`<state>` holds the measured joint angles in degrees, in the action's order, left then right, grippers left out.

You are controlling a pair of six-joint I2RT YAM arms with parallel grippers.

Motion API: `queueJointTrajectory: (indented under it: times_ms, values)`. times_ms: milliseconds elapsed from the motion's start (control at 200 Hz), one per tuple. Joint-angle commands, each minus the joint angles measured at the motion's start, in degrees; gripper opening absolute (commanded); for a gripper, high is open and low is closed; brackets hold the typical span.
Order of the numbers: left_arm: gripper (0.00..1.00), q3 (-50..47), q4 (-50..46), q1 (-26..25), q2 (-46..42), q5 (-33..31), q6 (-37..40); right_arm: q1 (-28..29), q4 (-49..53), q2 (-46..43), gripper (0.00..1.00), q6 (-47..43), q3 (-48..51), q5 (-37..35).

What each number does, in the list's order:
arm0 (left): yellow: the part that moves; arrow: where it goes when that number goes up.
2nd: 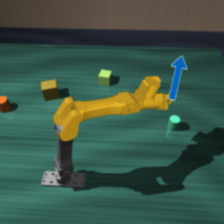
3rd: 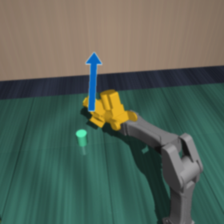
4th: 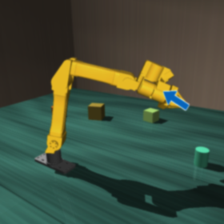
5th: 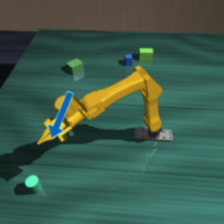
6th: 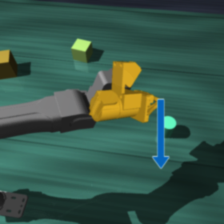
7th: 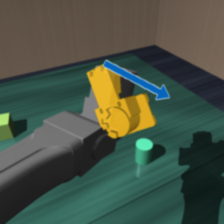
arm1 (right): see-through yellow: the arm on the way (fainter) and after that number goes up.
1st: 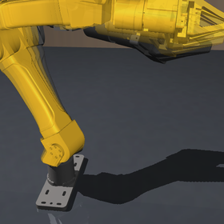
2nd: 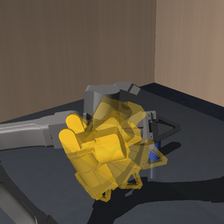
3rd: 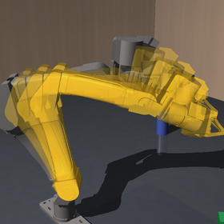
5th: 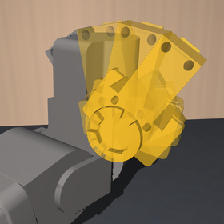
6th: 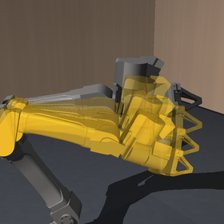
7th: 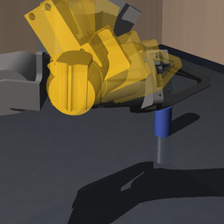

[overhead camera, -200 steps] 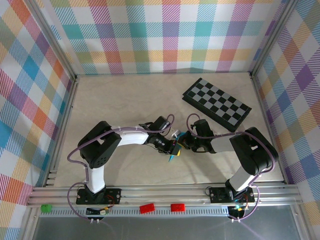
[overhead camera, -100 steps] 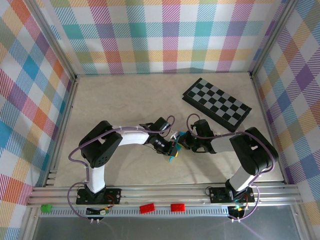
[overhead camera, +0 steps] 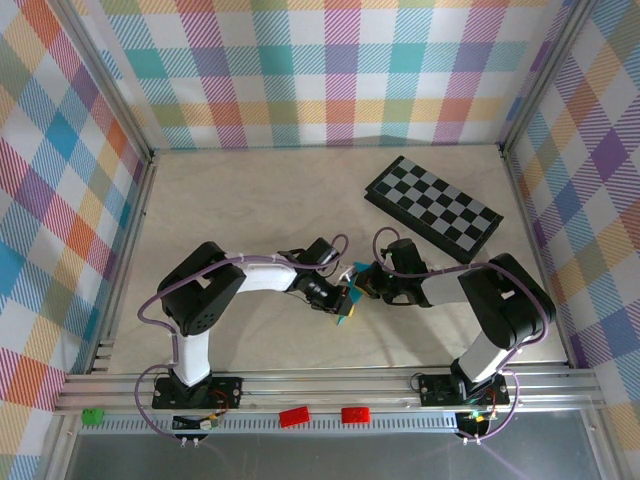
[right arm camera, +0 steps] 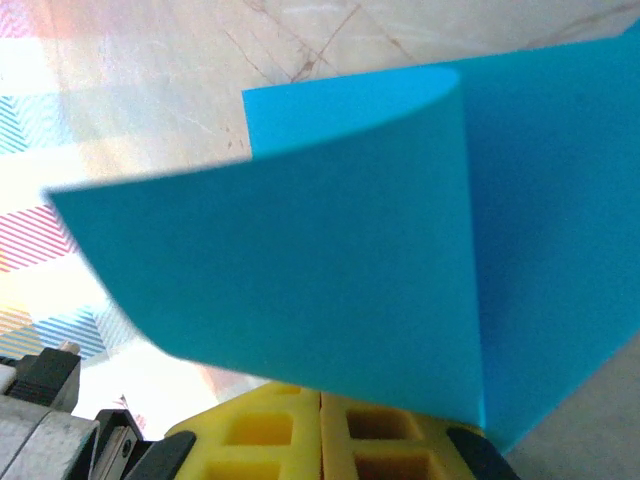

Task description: Fold a paper plane with a square sheet of paper (pick it up from the middle)

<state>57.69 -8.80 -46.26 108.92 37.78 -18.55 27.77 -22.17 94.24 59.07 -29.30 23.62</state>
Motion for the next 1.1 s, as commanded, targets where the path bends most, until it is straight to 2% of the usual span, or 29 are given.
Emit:
queueJointTrajectory:
  times_ms: [0, 255, 420, 525, 715, 1095]
  values:
    - [0.0, -3.12, -3.17, -0.33, -1.68, -2.31, 0.58, -0.26, 8.29, 4.03, 0.07, -1.08, 2.32, -3.86]
    - [0.0, -4.87, -1.98, -0.24, -5.55, -2.1, -0.08, -0.26, 7.7, 4.62, 0.07, -0.89, 2.4, -3.67]
    - [0.0, -4.62, 2.28, 0.01, -8.54, -2.97, -2.83, -0.26, 7.77, 4.17, 0.07, -0.81, 2.4, -3.75]
    - [0.0, -3.54, 6.07, 1.03, -7.1, -1.75, -5.39, -0.26, 7.85, 3.85, 0.07, -0.78, 2.41, -3.74]
    - [0.0, -0.1, 6.36, 1.41, -2.17, -1.31, -5.56, -0.26, 7.94, 3.63, 0.07, -0.8, 2.4, -3.59]
    - [0.0, 0.38, 4.08, 1.67, -0.56, -5.44, -4.57, -0.26, 7.74, 3.53, 0.07, -0.74, 2.58, -3.42]
